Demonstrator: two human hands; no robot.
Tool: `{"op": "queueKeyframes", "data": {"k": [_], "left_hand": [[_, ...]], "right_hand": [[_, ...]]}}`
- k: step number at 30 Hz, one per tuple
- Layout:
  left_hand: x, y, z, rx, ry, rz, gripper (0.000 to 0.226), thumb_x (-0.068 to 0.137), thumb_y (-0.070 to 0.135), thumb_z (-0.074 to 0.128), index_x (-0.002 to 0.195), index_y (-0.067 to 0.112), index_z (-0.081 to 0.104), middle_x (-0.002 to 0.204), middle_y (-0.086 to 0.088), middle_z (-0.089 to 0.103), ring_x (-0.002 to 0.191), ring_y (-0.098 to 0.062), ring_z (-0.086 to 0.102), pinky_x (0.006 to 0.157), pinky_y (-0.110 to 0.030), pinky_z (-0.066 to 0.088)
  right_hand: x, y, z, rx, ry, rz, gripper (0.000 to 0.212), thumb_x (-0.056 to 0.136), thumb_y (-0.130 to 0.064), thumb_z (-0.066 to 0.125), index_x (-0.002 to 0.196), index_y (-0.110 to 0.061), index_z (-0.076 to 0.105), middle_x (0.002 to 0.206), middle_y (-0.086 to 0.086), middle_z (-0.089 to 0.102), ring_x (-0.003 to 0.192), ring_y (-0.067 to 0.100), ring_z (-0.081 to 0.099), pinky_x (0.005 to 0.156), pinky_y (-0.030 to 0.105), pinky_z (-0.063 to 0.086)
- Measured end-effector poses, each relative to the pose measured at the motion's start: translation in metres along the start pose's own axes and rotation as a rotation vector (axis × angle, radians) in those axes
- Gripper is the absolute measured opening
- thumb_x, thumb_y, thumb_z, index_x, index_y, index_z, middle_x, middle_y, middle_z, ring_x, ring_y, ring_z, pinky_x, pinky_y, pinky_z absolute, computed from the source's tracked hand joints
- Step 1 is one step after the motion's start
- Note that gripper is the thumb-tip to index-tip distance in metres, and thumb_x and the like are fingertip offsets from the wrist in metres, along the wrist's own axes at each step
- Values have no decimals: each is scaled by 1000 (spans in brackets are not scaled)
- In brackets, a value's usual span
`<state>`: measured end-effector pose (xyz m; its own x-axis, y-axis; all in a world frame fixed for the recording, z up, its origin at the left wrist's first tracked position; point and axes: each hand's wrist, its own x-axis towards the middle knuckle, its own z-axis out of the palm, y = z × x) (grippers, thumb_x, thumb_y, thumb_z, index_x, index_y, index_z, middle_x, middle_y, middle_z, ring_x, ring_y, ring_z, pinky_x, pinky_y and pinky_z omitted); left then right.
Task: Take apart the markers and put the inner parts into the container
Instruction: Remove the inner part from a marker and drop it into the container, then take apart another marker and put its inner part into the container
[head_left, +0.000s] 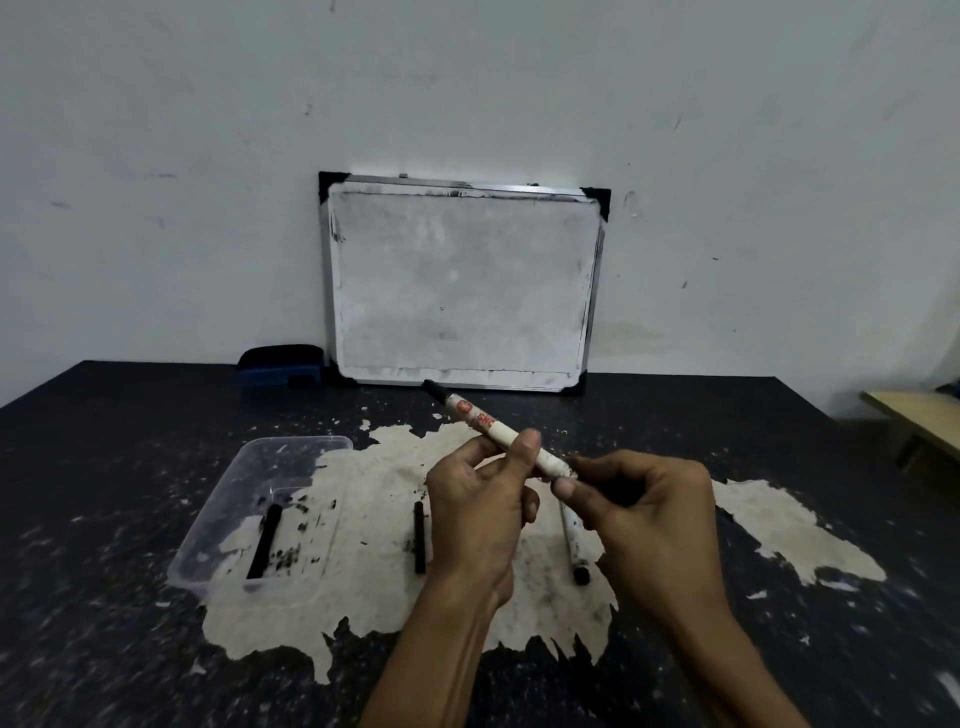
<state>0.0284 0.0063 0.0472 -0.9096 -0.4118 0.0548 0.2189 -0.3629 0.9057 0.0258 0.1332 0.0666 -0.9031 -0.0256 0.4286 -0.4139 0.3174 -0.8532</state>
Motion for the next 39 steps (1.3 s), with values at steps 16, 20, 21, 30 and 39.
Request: {"op": "queueKeyframes", "data": {"k": [16,20,21,30,39], "left_hand": [[-2,-14,20,783,-307,15,22,82,31,77,87,10,79,68,-3,75,56,-12,70,56,-29,55],[-9,-24,36,999,-429,117,27,75,43,78,87,19,79,43,9,51,39,-5,46,51,-24,40],[-10,-26,39,1004,-447,120,29,76,46,77,88,20,79,42,9,49,39,-4,44,51,-24,39],[8,-27,24,826,-178,101,25,92,39,64,89,17,76,63,-2,75,55,-4,70,60,-27,55],[14,-29,12,802,-152,74,25,91,39,64,82,19,75,56,0,74,33,6,50,52,-19,40]], "right_hand": [[15,31,-39,213,-169,428,25,84,-32,72,83,-8,78,58,3,71,50,17,63,46,28,47],[17,42,-41,247,-92,522,18,80,-18,77,72,-1,77,65,23,72,49,22,65,42,25,51],[18,45,-43,255,-78,540,16,80,-13,77,71,1,77,67,25,73,49,23,66,42,26,53],[41,90,-36,-510,-53,384,17,75,-39,74,76,-22,77,72,-3,74,71,19,69,69,43,60],[41,107,-21,-718,-109,346,29,73,-48,69,79,-20,70,75,-4,70,69,20,66,67,42,59]]}}
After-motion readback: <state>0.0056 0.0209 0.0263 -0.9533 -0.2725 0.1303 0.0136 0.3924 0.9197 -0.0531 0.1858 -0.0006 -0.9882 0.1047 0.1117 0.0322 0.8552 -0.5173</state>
